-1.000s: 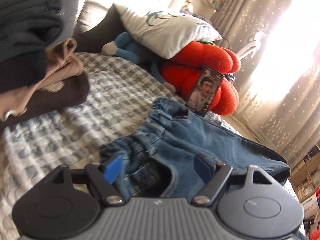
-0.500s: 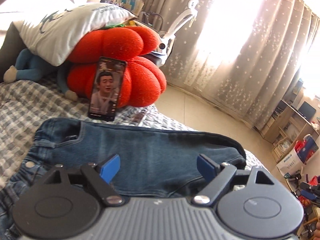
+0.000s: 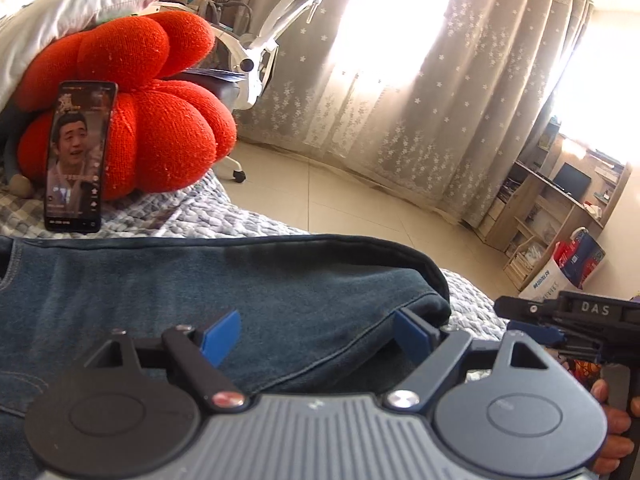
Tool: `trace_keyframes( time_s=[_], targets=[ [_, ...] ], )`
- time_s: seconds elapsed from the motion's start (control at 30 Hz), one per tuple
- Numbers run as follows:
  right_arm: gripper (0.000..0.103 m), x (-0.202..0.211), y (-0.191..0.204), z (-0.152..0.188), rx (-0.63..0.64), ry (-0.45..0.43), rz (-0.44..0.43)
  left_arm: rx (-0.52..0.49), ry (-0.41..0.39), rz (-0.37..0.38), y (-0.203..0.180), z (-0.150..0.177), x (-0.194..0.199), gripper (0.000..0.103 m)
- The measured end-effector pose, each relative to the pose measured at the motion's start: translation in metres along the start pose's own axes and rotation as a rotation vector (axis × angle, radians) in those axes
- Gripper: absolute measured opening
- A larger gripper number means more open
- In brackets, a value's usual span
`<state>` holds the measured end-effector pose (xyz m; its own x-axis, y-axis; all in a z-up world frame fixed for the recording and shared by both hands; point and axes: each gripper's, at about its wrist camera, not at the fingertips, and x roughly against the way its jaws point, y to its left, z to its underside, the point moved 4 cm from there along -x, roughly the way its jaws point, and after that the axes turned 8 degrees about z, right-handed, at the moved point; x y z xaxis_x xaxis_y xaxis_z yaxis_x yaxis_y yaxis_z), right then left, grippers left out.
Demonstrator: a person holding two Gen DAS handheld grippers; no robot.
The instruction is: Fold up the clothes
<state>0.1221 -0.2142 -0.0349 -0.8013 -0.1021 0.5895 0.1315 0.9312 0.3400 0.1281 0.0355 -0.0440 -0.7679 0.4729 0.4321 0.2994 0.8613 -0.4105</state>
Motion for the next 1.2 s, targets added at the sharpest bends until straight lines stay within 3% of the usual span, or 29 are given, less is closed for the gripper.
trace_keyframes(
  time_s=[0.2,0.4,0.43,0.47,0.5,0.57,0.87,1.1,1.2],
  targets=[
    [0.052,-0.037,0.002,0.034,0.028,0.149,-0.004,0.003,0.031,0.020,0.006,0.014,-0.025,0.063],
    [0.052,-0.044,0.012,0.042,0.046,0.107,-0.017,0.064,0.002,0.038,0.012,0.014,-0.034,0.035],
    [0.045,-0.047,0.016,0.043,0.048,0.101,-0.022,0.071,-0.005,0.039,0.012,0.015,-0.033,0.032],
    [0.029,-0.047,0.018,0.043,0.057,0.099,-0.030,0.071,-0.009,0.038,0.012,0.015,-0.033,0.022],
    [0.020,-0.050,0.021,0.043,0.071,0.101,-0.042,0.068,-0.014,0.032,0.012,0.014,-0.032,0.015],
    [0.012,-0.049,0.023,0.041,0.083,0.096,-0.041,0.073,-0.028,0.021,0.013,0.012,-0.028,0.010],
    [0.000,-0.026,0.025,0.015,0.104,0.006,-0.031,0.124,-0.116,-0.008,0.027,-0.007,-0.001,0.007],
    [0.000,-0.011,0.002,-0.014,0.059,-0.094,0.036,0.133,-0.135,-0.033,0.042,-0.014,0.011,0.007],
    [0.014,-0.020,-0.004,-0.007,0.010,-0.037,0.018,0.144,-0.135,-0.046,0.047,-0.015,0.012,0.007]
  ],
)
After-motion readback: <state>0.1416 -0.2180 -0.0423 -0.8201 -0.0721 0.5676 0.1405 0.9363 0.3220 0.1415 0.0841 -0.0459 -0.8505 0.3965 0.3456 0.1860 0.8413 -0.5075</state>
